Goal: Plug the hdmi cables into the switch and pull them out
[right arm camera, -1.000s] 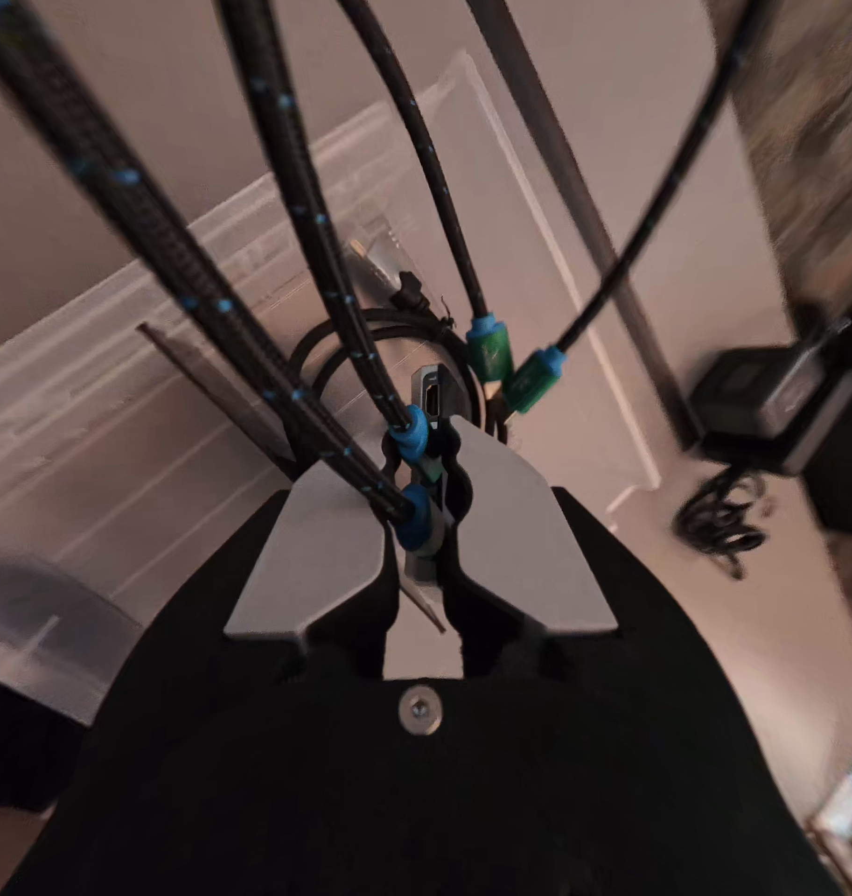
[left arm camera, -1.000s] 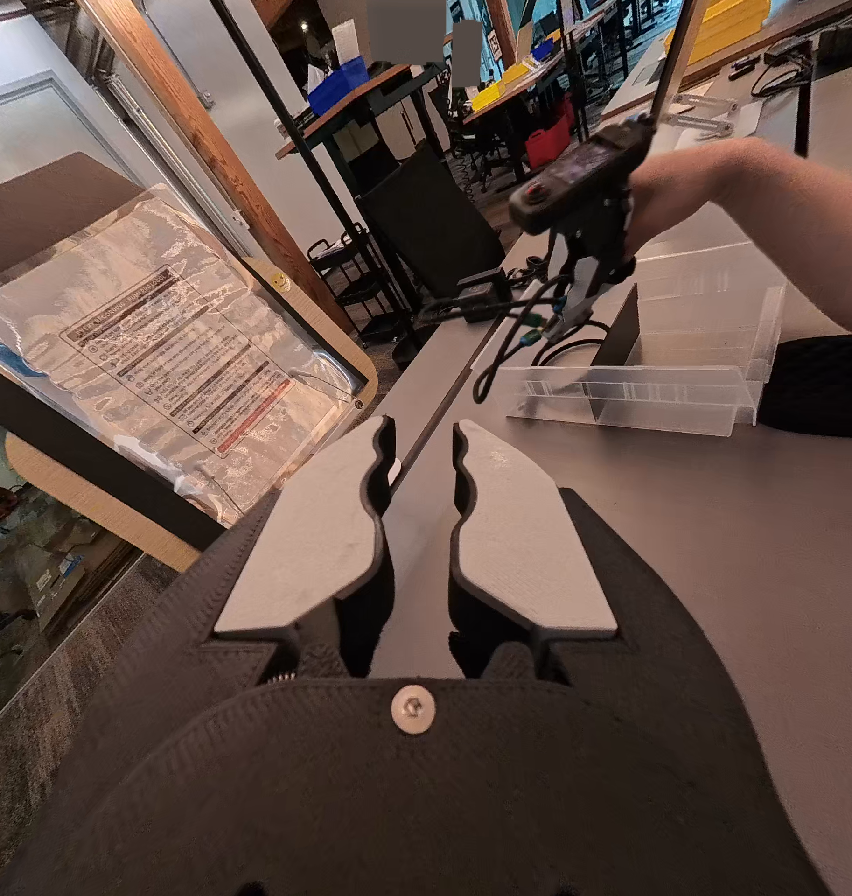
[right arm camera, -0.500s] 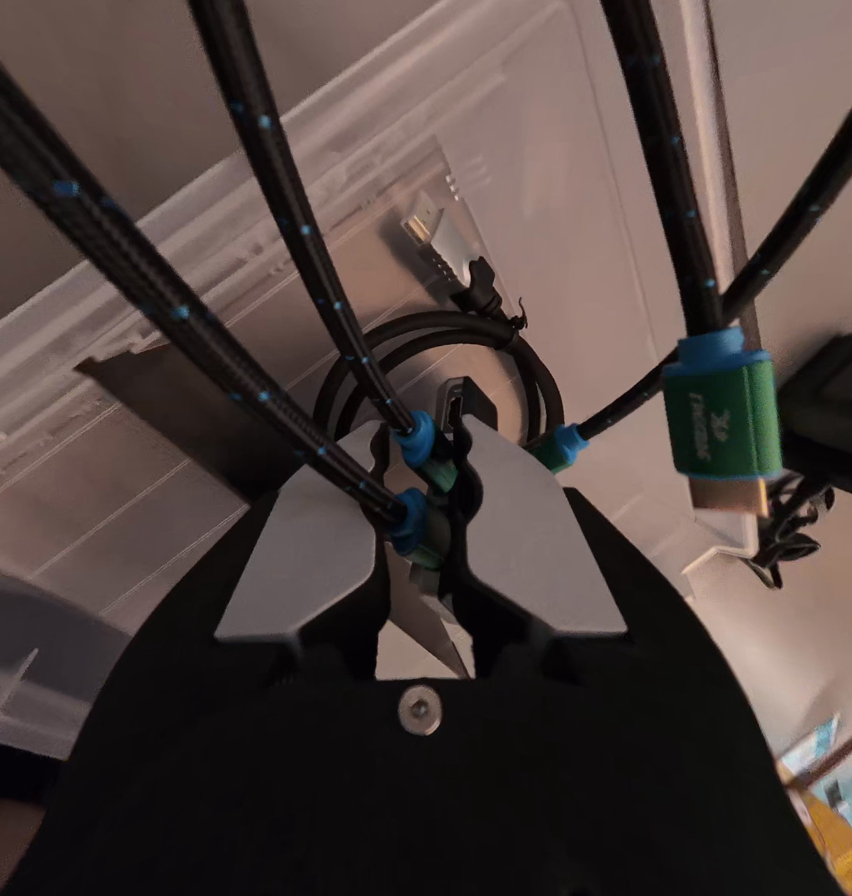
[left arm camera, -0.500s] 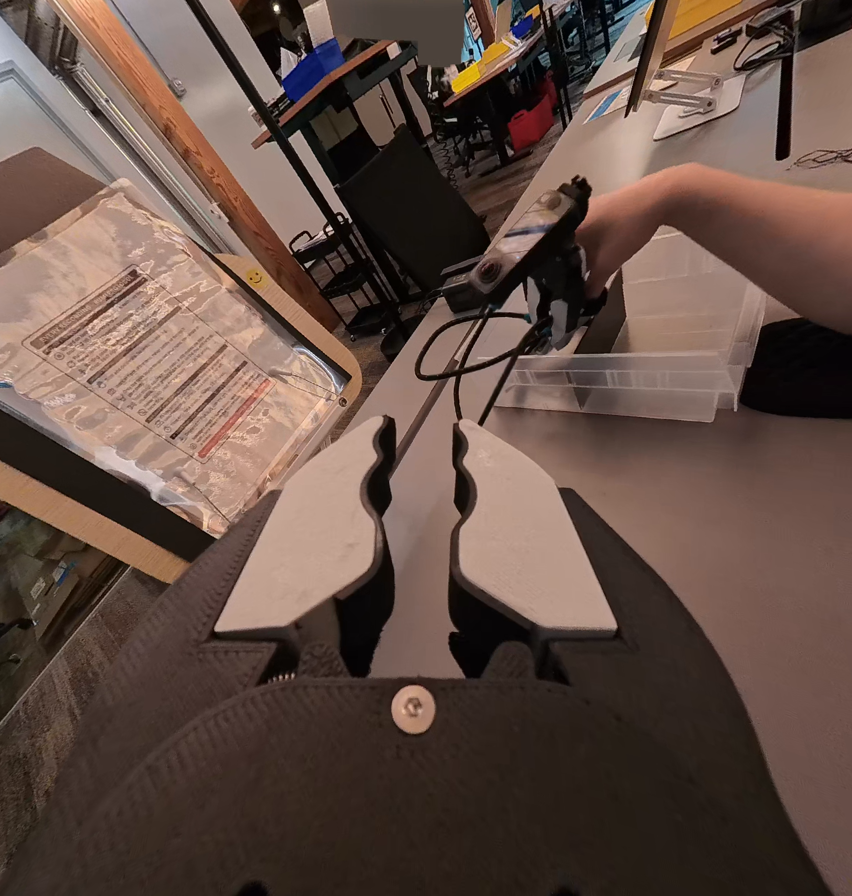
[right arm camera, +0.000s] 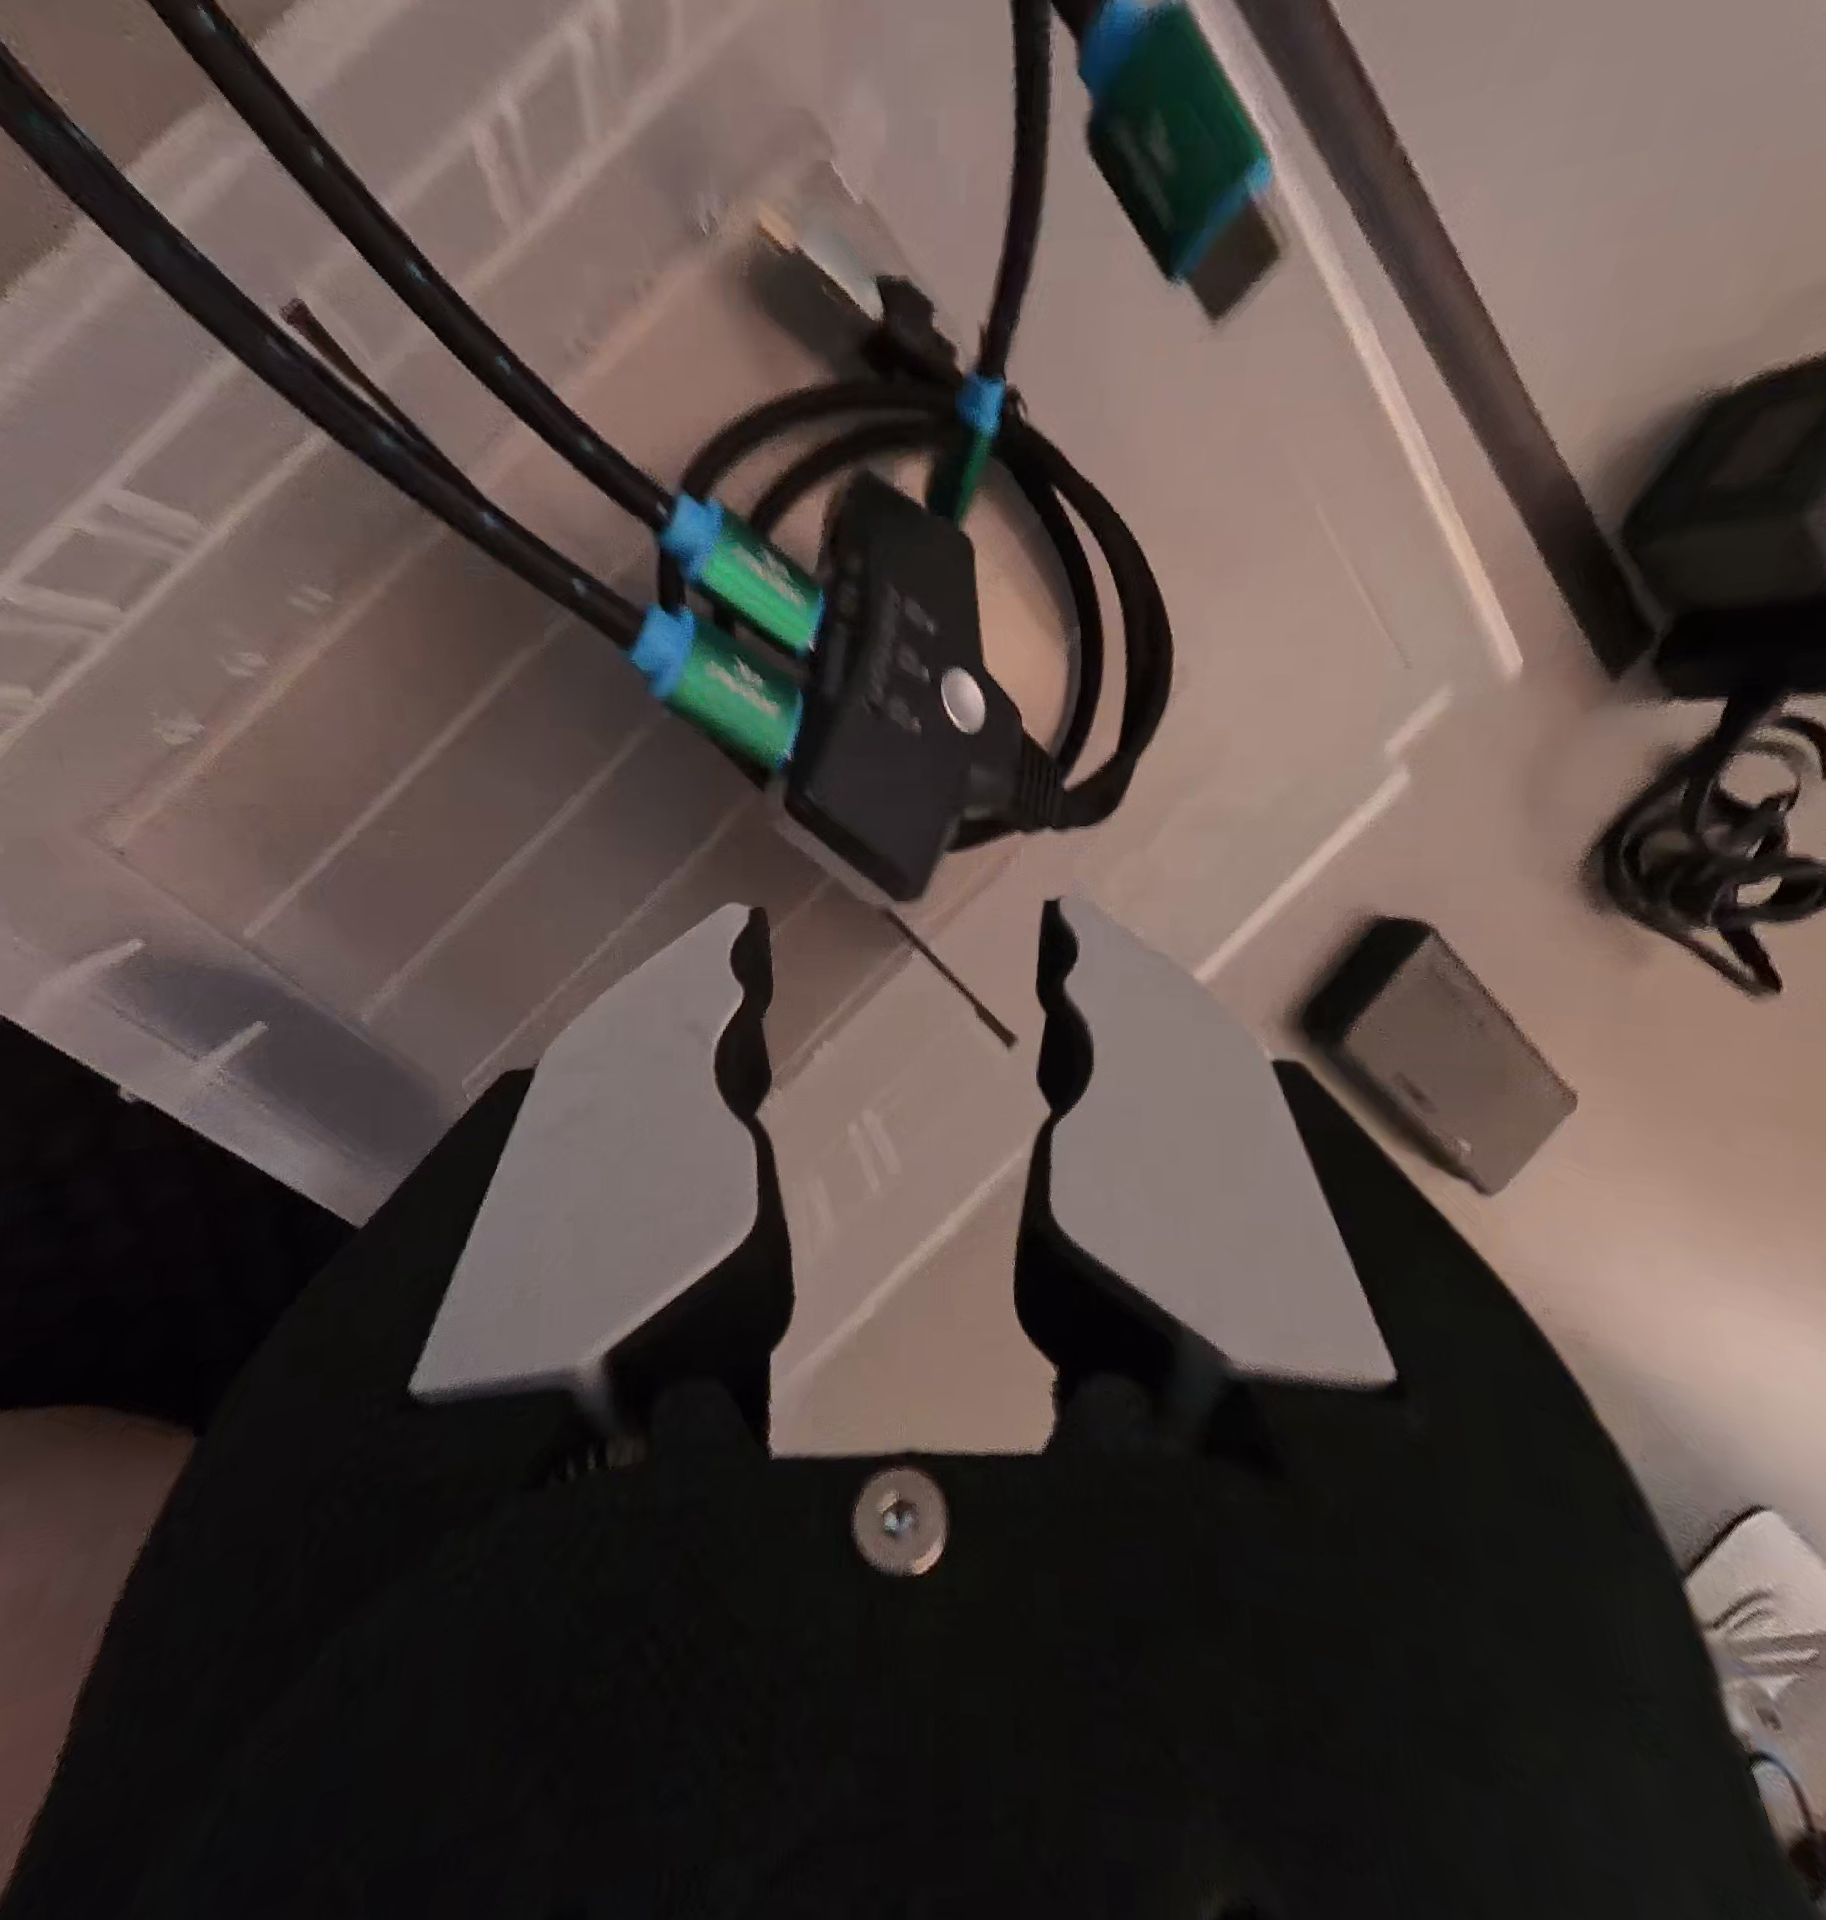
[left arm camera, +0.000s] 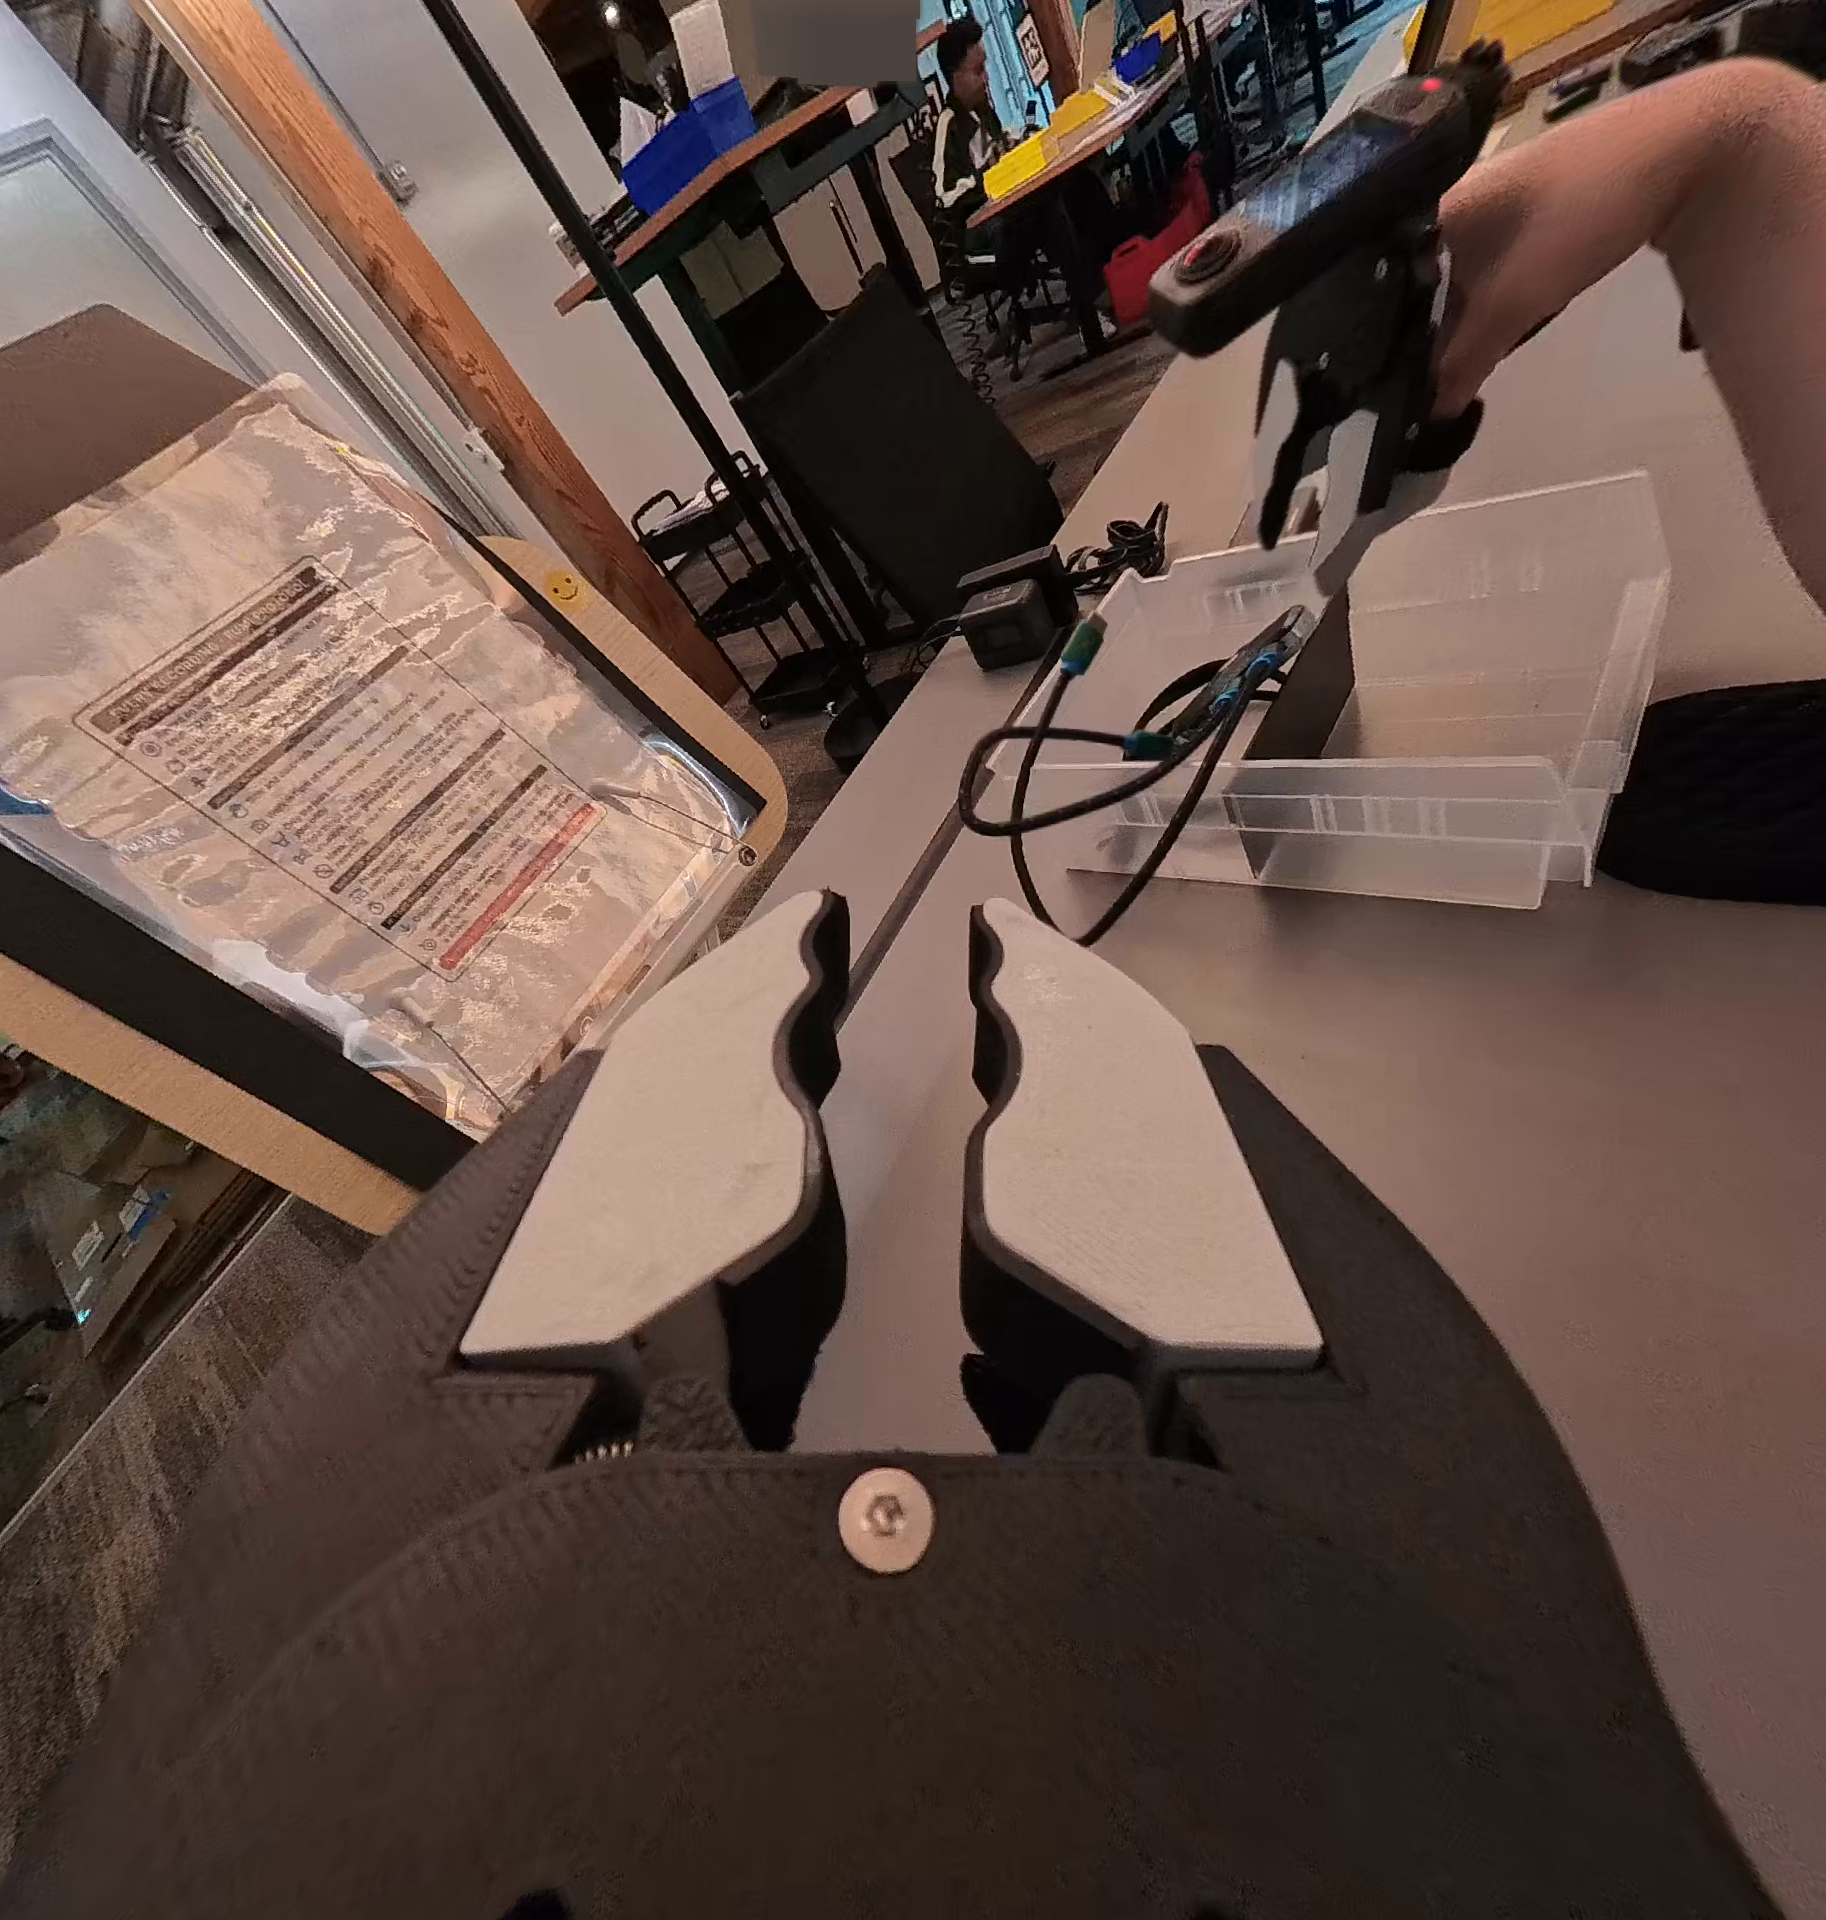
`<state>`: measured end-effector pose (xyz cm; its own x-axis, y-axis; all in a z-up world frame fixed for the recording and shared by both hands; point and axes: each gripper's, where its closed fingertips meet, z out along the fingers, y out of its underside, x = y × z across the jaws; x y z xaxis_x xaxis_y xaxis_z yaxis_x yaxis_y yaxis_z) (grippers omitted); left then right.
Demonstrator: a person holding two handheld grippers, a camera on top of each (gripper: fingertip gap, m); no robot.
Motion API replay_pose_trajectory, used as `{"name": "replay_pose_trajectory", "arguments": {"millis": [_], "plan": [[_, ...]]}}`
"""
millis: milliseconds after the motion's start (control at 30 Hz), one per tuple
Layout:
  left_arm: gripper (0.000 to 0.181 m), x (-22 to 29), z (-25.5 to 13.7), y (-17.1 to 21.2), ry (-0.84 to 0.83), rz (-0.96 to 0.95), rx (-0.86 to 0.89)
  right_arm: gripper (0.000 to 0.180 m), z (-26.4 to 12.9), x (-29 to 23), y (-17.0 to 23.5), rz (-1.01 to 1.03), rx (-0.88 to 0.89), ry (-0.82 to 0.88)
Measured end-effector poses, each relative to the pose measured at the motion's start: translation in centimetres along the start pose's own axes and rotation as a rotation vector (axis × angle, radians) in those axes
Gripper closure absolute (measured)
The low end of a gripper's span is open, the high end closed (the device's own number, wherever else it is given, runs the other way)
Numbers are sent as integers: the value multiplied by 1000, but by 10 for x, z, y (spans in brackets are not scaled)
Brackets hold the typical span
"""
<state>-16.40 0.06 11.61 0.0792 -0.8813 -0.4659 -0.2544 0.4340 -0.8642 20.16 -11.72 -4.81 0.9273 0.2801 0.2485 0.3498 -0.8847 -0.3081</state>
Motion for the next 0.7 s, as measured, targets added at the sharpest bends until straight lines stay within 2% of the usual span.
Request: {"name": "replay_pose_trajectory", "arguments": {"millis": [67,167,233,300,400,433,567,700], "plan": [[160,0,0,1,-1,4,-4,136,-4,22,8,63,24,70],[160,2,2,1,1,5,-6,136,-1,61,25,369,16,137],[160,2,3,2,3,5,-12,134,16,64,23,532,44,18],[160,2,5,4,3,8,-23,137,35,58,29,633,0,-100],[160,2,6,6,0,14,-34,154,56,49,53,659,-133,-182],[160,2,6,6,1,13,-32,173,56,44,44,671,-81,-260],[160,2,7,7,4,10,-36,175,62,70,46,860,-7,-229],[160,3,7,7,-2,23,-45,173,63,85,57,957,40,-209]]}}
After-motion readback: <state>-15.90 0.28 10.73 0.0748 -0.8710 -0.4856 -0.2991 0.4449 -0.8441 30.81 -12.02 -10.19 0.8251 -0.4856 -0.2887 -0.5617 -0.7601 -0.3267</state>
